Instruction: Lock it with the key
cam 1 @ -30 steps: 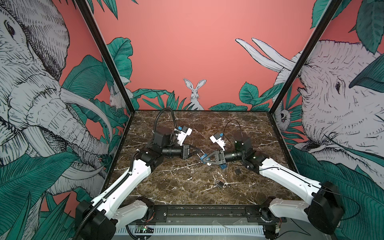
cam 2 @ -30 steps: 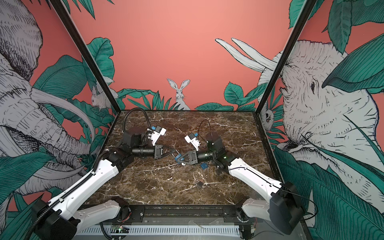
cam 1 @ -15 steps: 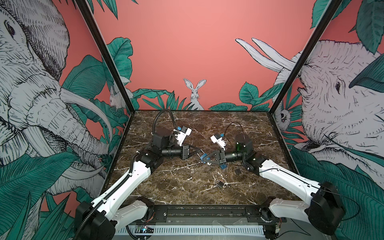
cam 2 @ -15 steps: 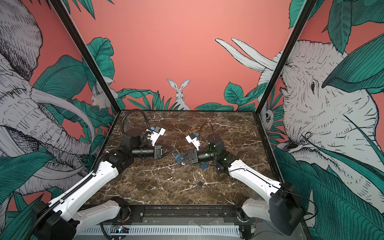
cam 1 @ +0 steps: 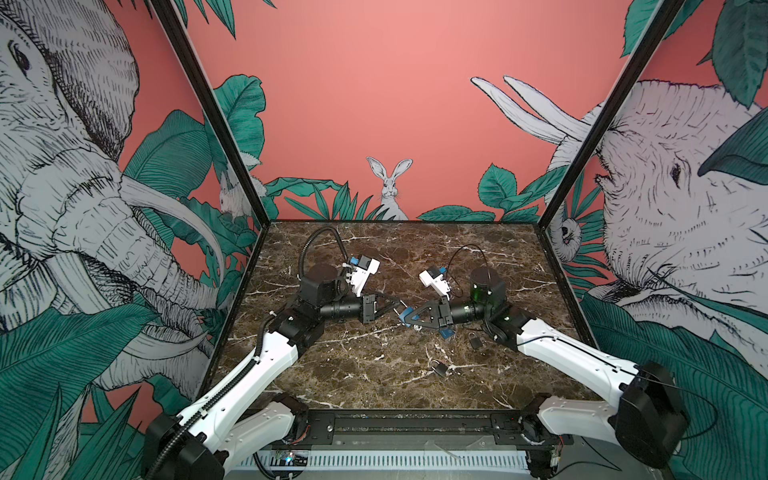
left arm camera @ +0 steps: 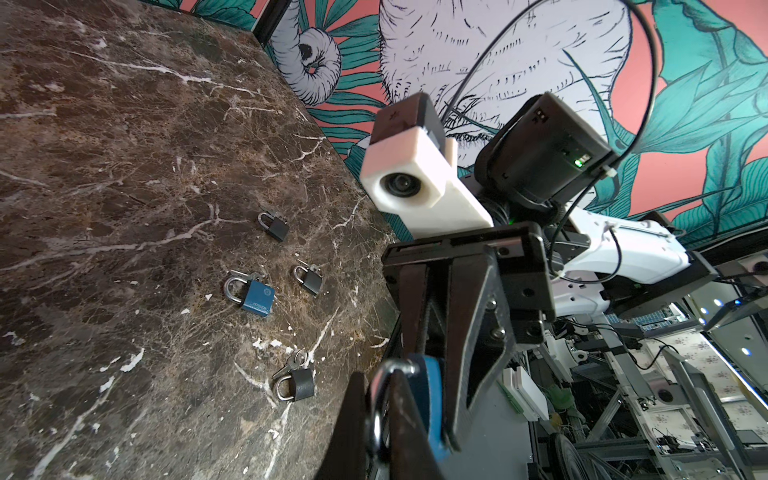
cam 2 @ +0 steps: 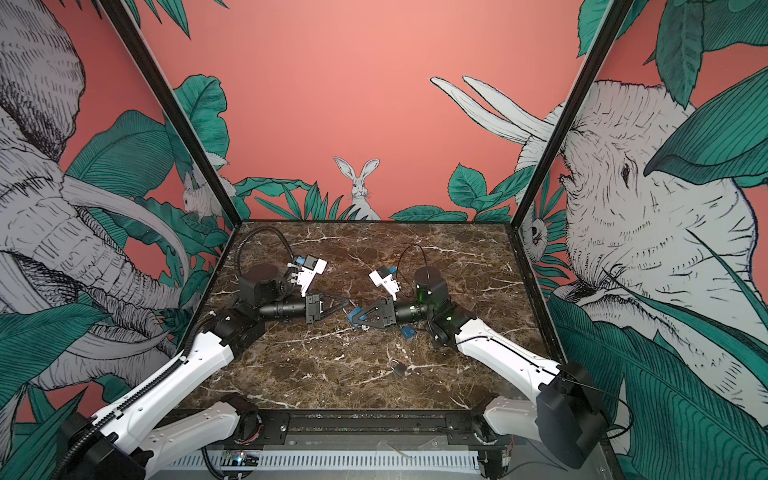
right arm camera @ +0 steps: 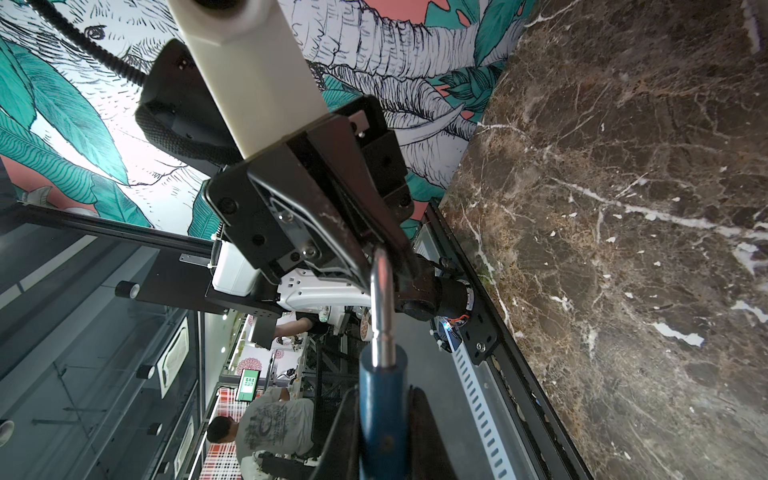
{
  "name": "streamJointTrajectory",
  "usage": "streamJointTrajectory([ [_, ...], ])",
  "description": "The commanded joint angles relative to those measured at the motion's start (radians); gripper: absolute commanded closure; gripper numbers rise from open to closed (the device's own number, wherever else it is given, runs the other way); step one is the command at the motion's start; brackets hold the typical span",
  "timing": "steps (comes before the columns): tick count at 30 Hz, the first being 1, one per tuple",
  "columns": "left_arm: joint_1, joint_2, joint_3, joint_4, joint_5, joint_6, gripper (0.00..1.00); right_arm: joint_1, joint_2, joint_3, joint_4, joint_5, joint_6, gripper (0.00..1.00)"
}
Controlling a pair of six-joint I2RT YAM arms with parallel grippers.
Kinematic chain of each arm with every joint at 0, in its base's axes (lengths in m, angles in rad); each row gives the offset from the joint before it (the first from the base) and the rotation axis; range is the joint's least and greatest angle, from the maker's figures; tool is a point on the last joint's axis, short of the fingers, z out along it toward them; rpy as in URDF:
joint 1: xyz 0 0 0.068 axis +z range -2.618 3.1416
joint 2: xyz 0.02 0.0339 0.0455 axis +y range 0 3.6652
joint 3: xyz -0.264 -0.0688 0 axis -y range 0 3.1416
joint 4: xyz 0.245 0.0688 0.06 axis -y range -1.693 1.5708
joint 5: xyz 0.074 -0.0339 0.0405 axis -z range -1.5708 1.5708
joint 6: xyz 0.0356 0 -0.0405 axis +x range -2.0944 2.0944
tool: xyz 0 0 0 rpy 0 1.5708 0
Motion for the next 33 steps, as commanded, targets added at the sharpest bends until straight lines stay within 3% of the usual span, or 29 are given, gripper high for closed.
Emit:
streamJointTrajectory([
  [1, -0.082, 0.022, -0.059, -0.117, 0.072, 0.004, 1.00, 0.003, 0.001, 0.040, 0.308, 0.060, 0.012, 1.00],
  [17, -0.226, 0.019, -0.113, -0.038, 0.068, -0.076, 1.00, -0.007, 0.031, 0.093, 0.173, 0.122, -0.092, 1.00],
  [27, -0.220, -0.002, -0.061, -0.123, -0.034, -0.007, 1.00, -0.009, 0.053, 0.090, 0.124, 0.100, -0.118, 1.00],
  [33, -0.145, 0.026, -0.018, -0.065, 0.054, -0.058, 1.00, 0.004, 0.040, 0.069, -0.021, 0.107, -0.221, 1.00],
])
